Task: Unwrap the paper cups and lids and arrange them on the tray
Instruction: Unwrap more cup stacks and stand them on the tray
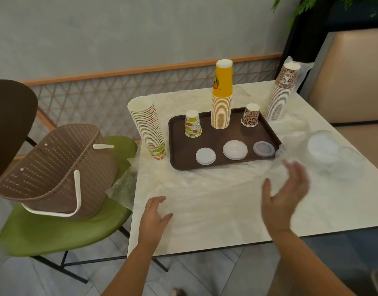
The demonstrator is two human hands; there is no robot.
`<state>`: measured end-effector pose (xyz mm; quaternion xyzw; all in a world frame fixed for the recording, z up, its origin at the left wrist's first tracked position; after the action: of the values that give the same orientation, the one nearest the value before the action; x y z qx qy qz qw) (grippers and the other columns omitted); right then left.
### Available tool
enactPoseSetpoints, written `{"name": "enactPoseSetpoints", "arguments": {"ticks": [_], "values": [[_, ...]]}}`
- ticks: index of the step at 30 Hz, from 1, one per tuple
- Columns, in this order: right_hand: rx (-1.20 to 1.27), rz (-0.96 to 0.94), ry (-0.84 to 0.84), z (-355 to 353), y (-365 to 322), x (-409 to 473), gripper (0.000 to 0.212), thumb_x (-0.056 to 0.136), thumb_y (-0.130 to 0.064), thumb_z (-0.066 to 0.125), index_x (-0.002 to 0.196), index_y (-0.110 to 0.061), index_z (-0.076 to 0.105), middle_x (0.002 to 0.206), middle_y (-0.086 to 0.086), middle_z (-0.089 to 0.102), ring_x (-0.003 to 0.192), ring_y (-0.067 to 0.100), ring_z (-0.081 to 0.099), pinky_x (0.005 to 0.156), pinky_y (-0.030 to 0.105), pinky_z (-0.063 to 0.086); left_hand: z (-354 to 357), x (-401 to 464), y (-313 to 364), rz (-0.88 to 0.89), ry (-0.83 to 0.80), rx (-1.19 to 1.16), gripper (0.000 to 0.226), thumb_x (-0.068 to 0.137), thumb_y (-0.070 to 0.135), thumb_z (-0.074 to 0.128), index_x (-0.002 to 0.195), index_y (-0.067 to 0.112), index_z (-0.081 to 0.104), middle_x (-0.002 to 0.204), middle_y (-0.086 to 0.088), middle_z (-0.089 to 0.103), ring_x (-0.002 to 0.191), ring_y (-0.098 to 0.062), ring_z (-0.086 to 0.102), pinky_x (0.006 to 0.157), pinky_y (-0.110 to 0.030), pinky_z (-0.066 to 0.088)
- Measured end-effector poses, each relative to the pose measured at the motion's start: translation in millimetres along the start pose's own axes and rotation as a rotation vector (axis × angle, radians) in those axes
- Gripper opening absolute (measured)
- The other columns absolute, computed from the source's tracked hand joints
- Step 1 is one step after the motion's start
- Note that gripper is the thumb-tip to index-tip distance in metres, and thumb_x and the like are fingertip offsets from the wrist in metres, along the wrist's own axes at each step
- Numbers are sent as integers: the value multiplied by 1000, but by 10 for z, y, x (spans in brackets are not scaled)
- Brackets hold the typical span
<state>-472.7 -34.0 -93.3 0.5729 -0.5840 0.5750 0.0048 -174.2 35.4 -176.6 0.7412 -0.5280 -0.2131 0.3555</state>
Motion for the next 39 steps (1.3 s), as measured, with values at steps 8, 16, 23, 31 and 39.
{"name": "enactPoseSetpoints", "arguments": {"ticks": [8, 16, 23, 31, 39], "values": [[-272, -543, -901, 1122, -783, -1166, 51, 88, -37, 34, 132, -22, 54, 144, 1, 46, 136, 19, 31, 112, 42, 5, 151, 12, -154, 190, -3, 250, 46, 78, 12, 74, 121, 4, 58, 122, -9, 57, 99, -23, 62, 78, -29, 49], [-421, -455, -1175, 1405, -547, -1481, 67, 102, -35, 1, 127, -12, 60, 135, 3, 56, 128, 22, 50, 112, 48, 5, 152, -18, -196, 298, 77, 638, 42, 86, 40, 44, 114, 16, 66, 111, -3, 66, 78, -20, 65, 75, -34, 34], [-468, -353, -1155, 1253, -182, -1350, 59, 90, -40, 28, 133, -8, 52, 141, 6, 49, 134, 22, 32, 112, 48, 4, 118, -24, -197, 273, 66, 656, 63, 98, 54, 18, 115, 19, 67, 113, 0, 64, 79, -20, 63, 79, -36, 32], [-485, -180, -1199, 1096, -112, -1241, 58, 100, -42, 5, 138, -8, 34, 143, 8, 47, 134, 25, 31, 112, 47, 6, 350, 26, 163, 395, 24, 678, 45, 88, 27, 36, 128, 11, 51, 146, -12, 40, 135, -29, 31, 113, -47, 12], [-559, -192, -1082, 988, 128, -1112, 60, 96, -46, 20, 137, -4, 33, 141, 13, 48, 134, 25, 30, 114, 46, 3, 581, 64, -5, 225, -258, 718, 64, 97, 54, 10, 149, 21, 27, 156, -1, 23, 142, -21, 17, 113, -37, 8]]}}
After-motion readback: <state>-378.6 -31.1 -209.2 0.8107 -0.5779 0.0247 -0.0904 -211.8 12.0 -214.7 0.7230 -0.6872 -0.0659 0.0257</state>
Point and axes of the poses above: each hand's wrist, its own x-axis towards the middle knuckle, its own z-axis out of the palm, y = z × x, the point moved 3 cm from there along x, towards the middle knuckle
